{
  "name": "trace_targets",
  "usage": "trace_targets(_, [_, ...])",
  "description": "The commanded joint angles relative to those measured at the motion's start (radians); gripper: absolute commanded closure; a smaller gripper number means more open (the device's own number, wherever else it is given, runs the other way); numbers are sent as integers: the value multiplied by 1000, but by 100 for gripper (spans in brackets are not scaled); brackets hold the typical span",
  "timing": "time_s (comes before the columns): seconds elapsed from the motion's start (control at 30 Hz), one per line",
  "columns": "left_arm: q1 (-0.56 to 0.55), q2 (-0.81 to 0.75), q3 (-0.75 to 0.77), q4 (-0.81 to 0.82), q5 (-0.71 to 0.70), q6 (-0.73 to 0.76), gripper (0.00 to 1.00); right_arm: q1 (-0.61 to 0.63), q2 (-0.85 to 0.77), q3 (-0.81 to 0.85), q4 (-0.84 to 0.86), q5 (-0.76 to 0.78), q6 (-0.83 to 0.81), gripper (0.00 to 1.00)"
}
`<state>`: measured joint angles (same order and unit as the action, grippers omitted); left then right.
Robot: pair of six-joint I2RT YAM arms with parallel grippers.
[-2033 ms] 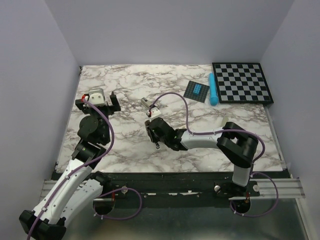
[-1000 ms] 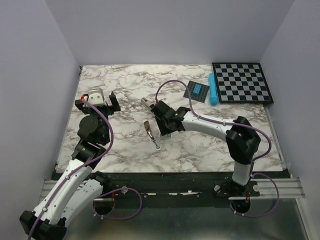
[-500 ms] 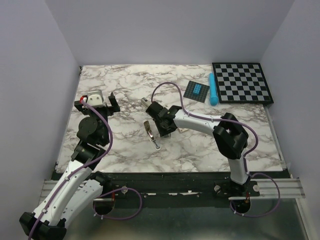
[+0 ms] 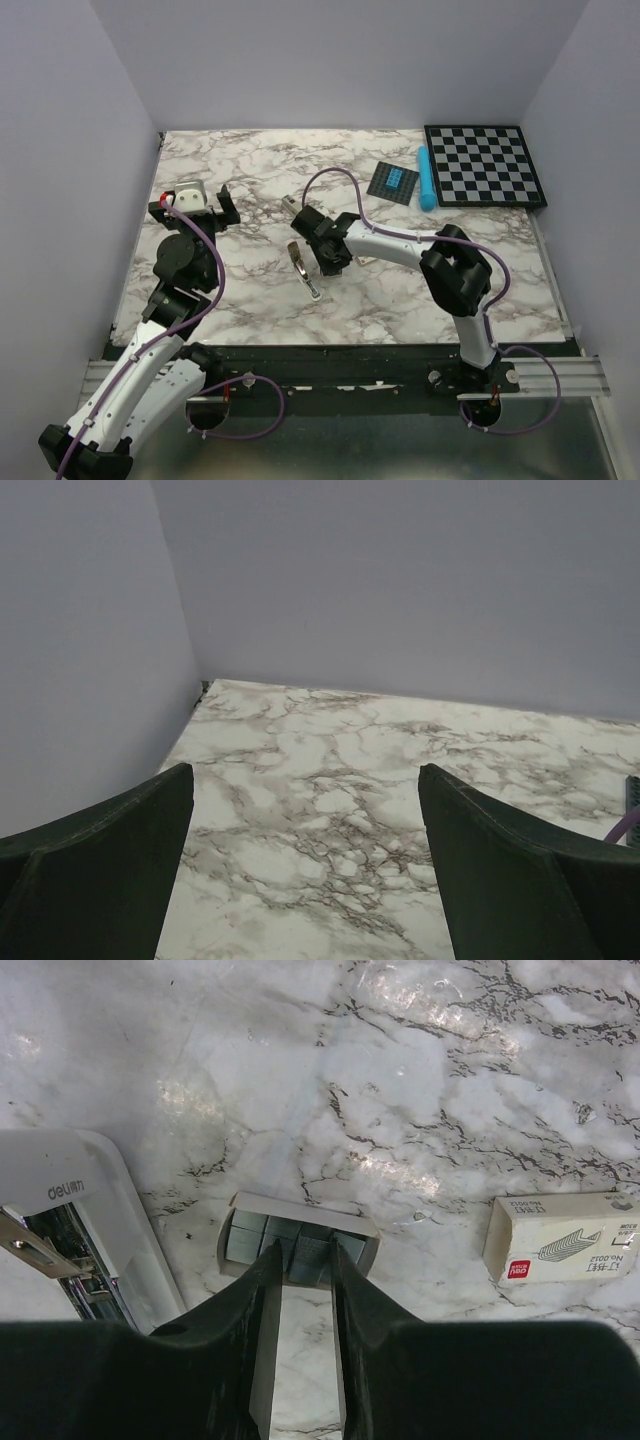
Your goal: Load the staples into the stapler
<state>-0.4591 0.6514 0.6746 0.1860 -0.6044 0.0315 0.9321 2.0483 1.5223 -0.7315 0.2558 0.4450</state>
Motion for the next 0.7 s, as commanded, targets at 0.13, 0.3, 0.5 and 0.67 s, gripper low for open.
trace_targets(0.13, [7,-3,-6,24,26,-18,1,-4,47,19,-8,-38,-2,72])
trace_targets(0.3, [7,-2,-6,24,29,-18,1,-4,36,18,-11,-27,-3,78])
trace_targets(0.5, [8,-2,-7,24,29,-18,1,-4,-5,16,-19,-18,-9,80])
trace_targets(0.67, [7,1,-7,24,34,-18,1,-4,-74,16,-16,-23,-23,80])
